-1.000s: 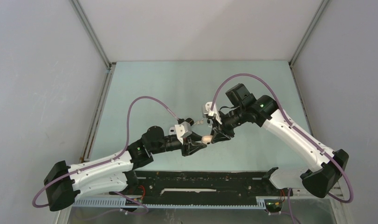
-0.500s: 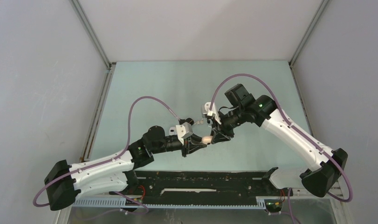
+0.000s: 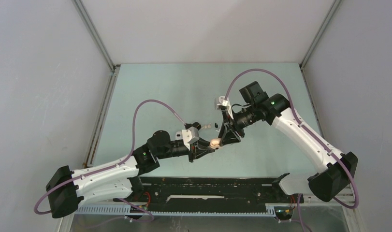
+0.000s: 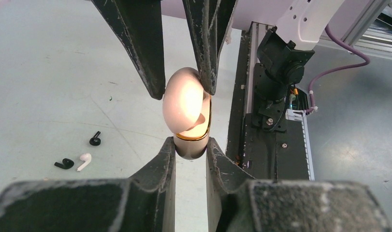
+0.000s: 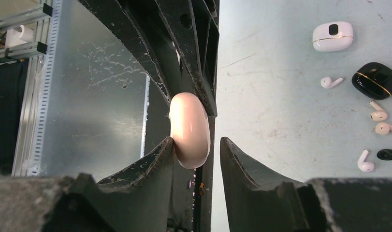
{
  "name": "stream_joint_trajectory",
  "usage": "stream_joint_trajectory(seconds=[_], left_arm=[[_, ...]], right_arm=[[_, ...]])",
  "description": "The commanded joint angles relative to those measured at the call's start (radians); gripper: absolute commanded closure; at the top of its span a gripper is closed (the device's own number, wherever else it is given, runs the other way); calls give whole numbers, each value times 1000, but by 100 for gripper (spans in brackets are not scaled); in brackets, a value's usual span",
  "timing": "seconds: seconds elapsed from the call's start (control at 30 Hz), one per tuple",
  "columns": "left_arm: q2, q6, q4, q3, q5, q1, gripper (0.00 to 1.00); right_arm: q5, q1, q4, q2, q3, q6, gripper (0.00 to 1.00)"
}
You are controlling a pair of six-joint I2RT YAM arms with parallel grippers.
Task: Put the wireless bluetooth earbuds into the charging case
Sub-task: Open the charging case.
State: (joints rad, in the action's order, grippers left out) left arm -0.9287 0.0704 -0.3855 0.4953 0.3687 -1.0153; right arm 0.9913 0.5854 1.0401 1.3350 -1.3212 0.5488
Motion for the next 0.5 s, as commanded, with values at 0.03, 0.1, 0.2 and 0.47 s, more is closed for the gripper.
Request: stream_joint_trajectory(seconds=[0.03, 0.1, 0.2, 0.47], left_arm=[[15, -17, -59, -7, 30, -7, 100], [18, -15, -59, -8, 31, -6, 100], [16, -16, -58, -8, 31, -6, 100], [9, -10, -61, -5, 35, -6, 100]], right_arm=[[56, -8, -23, 4, -37, -21, 57], [56, -11, -27, 3, -37, -26, 57], [65, -22, -33, -2, -37, -35, 56], [74, -47, -51, -10, -37, -49, 56]])
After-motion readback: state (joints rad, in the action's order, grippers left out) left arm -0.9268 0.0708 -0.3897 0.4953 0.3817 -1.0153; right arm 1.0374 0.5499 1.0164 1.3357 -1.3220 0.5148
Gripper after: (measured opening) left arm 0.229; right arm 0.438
